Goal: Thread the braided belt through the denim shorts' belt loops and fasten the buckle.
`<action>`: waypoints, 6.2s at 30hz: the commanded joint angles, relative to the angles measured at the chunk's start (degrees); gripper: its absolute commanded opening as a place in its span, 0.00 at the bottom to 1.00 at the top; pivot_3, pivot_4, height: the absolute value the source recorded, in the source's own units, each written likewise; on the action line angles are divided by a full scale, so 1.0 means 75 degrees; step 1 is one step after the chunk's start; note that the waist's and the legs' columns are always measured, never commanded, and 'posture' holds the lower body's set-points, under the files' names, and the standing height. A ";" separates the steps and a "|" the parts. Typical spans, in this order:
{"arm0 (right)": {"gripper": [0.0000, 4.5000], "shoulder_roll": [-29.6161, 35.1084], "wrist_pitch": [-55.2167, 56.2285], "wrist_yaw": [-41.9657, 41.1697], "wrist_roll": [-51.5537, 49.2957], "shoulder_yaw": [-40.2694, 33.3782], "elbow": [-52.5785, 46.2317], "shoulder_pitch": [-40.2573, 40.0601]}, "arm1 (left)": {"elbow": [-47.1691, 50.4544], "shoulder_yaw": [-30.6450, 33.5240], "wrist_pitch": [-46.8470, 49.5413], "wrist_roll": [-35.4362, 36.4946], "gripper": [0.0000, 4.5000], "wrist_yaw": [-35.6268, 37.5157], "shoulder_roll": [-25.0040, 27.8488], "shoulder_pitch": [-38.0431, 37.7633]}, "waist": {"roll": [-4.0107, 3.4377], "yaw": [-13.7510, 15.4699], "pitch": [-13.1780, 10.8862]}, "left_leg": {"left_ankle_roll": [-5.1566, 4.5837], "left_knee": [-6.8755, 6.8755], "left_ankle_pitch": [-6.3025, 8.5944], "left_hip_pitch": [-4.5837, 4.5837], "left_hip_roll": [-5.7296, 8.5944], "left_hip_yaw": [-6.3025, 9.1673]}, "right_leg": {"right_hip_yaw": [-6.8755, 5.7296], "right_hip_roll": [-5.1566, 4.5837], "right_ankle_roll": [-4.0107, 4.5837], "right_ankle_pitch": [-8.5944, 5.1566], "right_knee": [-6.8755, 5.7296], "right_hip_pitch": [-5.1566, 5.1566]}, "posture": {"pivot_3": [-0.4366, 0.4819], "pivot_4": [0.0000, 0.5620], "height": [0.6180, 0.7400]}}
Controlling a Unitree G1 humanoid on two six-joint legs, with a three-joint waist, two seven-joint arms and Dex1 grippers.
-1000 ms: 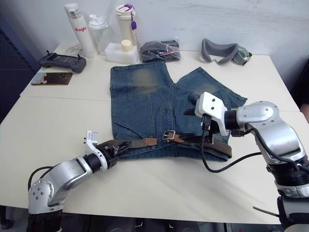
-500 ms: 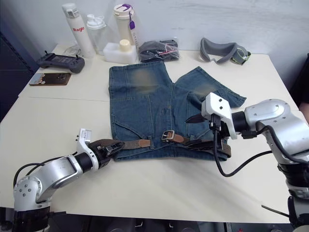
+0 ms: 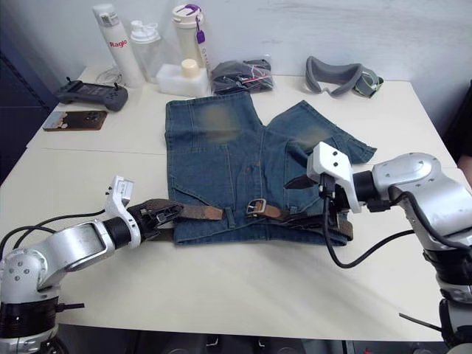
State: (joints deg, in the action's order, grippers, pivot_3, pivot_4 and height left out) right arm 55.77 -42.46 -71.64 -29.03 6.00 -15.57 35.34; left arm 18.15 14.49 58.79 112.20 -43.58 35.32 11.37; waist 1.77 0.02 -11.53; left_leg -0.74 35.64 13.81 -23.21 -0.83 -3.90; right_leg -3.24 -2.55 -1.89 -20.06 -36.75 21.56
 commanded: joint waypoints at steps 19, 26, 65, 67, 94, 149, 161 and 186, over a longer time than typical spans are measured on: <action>0.99 -0.0151 0.0383 0.0908 0.0225 -0.0255 -0.0517 -0.0591 | 0.0440 -0.0162 -0.0388 0.0106 0.00 -0.1985 -0.1593 0.0327 | -0.0001 0.0175 -0.0001 | 0.0006 0.0040 -0.0005 -0.0004 0.0002 0.0001 | -0.0006 0.0007 -0.0014 0.0004 -0.0027 -0.0008 | 0.48 0.27 0.98; 0.99 -0.0187 0.0486 0.1108 0.0302 -0.0277 -0.0529 -0.0687 | 0.0194 -0.0454 0.0099 0.0106 0.00 -0.1210 -0.1295 0.0550 | -0.0001 0.0182 -0.0001 | 0.0008 0.0039 -0.0005 -0.0005 0.0002 0.0001 | -0.0006 0.0006 -0.0014 0.0004 -0.0024 -0.0008 | 0.48 0.27 0.98; 0.99 -0.1437 0.8614 0.4691 0.6570 0.1547 0.1067 -0.2120 | -0.2660 -0.1094 0.1754 0.0106 0.00 -0.1264 -0.2438 0.1488 | -0.0002 0.0180 0.0002 | 0.0041 0.0053 -0.0034 0.0019 0.0009 0.0006 | 0.0002 0.0023 -0.0033 0.0013 -0.0041 -0.0028 | 0.48 0.27 0.98; 0.99 -0.1510 0.8814 0.4820 0.6782 0.1547 0.1200 -0.2155 | -0.2855 -0.1207 0.1878 0.0106 0.00 -0.1069 -0.2287 0.1597 | -0.0002 0.0182 0.0002 | 0.0042 0.0053 -0.0036 0.0023 0.0009 0.0006 | 0.0002 0.0022 -0.0033 0.0013 -0.0045 -0.0030 | 0.48 0.27 0.98; 0.99 -0.1859 0.8558 0.4005 0.5934 0.1123 0.0647 -0.1617 | -0.3517 -0.1915 0.2052 0.0106 0.00 -0.0086 -0.1381 0.2058 | -0.0002 0.0158 0.0002 | 0.0041 0.0052 -0.0036 0.0026 0.0008 0.0009 | 0.0002 0.0018 -0.0030 0.0012 -0.0053 -0.0029 | 0.48 0.27 0.98; 0.00 -0.0408 0.9840 0.2322 0.3758 0.0052 0.2962 -0.0618 | -0.0989 0.0440 0.0977 -0.4178 0.99 0.9140 0.3104 0.1603 | -0.0063 -0.0015 -0.0080 | 0.0045 -0.0027 -0.0041 0.0017 0.0001 0.0011 | -0.0017 0.0009 0.0047 -0.0023 -0.0038 0.0014 | 0.48 0.27 0.98; 0.00 -0.0162 0.7244 0.1913 0.2544 -0.0869 0.1848 -0.0592 | -0.1186 -0.2275 -0.1816 -0.8579 0.99 1.0164 0.0379 0.4202 | -0.0056 -0.0001 -0.0083 | 0.0035 -0.0004 -0.0038 -0.0003 0.0004 0.0002 | -0.0020 0.0009 0.0004 -0.0005 -0.0031 0.0008 | 0.48 0.27 0.98; 0.00 -0.0466 0.3836 0.2021 0.1770 -0.1079 -0.0043 -0.0824 | -0.2491 -0.4136 -0.5126 -1.3311 0.02 1.0437 -0.2502 0.4500 | -0.0053 0.0002 -0.0085 | 0.0032 0.0053 -0.0049 0.0003 0.0002 0.0007 | -0.0017 0.0015 0.0002 -0.0004 -0.0099 0.0006 | 0.48 0.27 0.98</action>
State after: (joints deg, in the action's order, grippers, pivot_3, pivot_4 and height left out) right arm 52.88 -10.68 -56.74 -13.23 -0.43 -13.55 29.33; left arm -0.94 -18.17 23.17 13.64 34.55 16.40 44.72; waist 1.38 0.03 -12.17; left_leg -0.50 36.03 13.45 -23.19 -0.81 -3.85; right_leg -3.36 -2.44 -1.88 -20.09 -37.49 21.61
